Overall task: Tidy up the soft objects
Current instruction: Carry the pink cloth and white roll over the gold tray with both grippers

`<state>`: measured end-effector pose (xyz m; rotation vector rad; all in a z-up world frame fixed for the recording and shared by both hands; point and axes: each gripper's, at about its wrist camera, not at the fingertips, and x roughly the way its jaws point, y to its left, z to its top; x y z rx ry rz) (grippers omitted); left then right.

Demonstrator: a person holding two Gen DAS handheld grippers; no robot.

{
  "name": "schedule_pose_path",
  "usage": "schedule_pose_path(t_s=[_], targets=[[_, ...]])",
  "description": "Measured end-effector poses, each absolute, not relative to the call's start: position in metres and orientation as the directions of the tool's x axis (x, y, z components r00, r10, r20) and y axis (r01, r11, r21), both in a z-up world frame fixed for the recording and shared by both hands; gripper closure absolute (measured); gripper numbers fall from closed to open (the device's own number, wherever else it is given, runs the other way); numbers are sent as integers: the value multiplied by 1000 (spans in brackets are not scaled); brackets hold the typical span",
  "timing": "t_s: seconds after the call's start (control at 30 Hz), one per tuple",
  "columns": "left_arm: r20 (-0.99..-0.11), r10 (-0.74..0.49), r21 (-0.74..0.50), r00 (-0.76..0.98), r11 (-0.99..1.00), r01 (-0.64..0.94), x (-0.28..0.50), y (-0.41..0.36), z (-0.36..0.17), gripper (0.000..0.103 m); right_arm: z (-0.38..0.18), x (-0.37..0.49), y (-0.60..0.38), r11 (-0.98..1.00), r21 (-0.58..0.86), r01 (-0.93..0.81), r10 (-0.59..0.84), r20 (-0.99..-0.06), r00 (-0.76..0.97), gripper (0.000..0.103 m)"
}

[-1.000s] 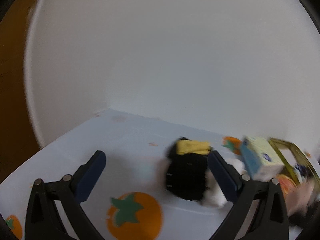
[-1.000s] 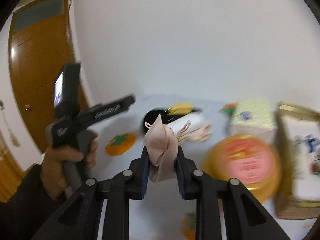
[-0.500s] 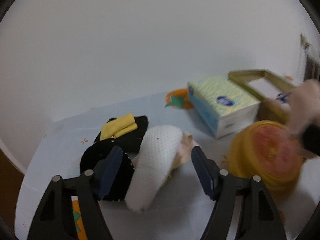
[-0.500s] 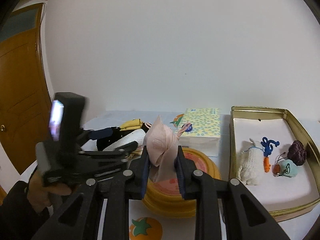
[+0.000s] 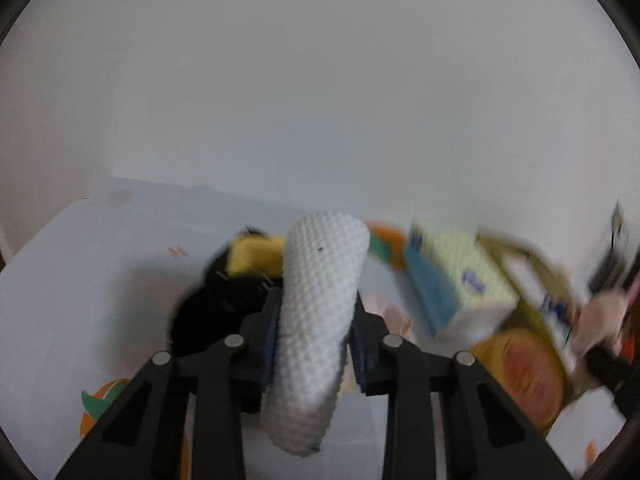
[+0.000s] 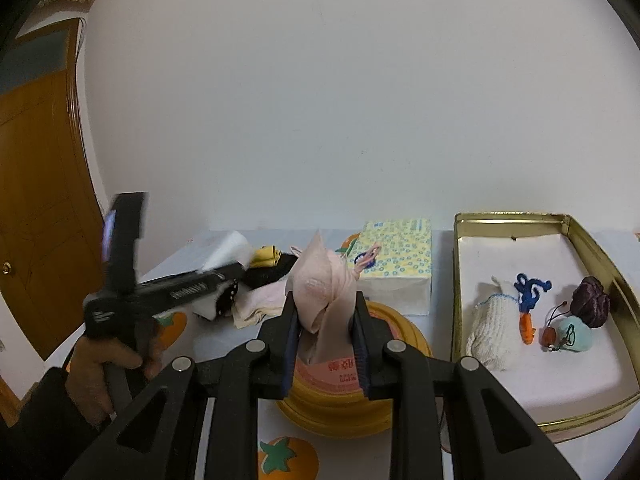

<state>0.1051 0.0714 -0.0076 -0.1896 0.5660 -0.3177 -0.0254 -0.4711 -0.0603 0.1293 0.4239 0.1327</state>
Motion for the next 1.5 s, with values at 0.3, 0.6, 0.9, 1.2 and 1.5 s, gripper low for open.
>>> schedule_pose_path(t_s=[0.3, 0.6, 0.9, 1.2, 1.5], targets=[[-372, -259, -320, 892, 937, 139, 64, 89, 7, 74, -50, -39, -476, 992, 108, -60, 94, -339, 936, 77], [-386, -210, -325, 898, 942, 81, 63, 94, 1, 74, -50, -43, -486, 996, 60, -70, 86, -326, 941, 77], [-358, -197, -288, 913, 953, 93, 48, 83, 4, 74, -53, -39, -513, 997, 72, -38, 61, -358, 932, 77], [-340, -190, -261, 921, 960, 102, 36, 78, 7, 74, -50, -44, -533, 998, 52, -21, 37, -345, 938, 77], [-335, -215, -234, 917, 962, 140, 31, 64, 7, 74, -52, -45, -546, 999, 37, 2, 11, -346, 938, 77]])
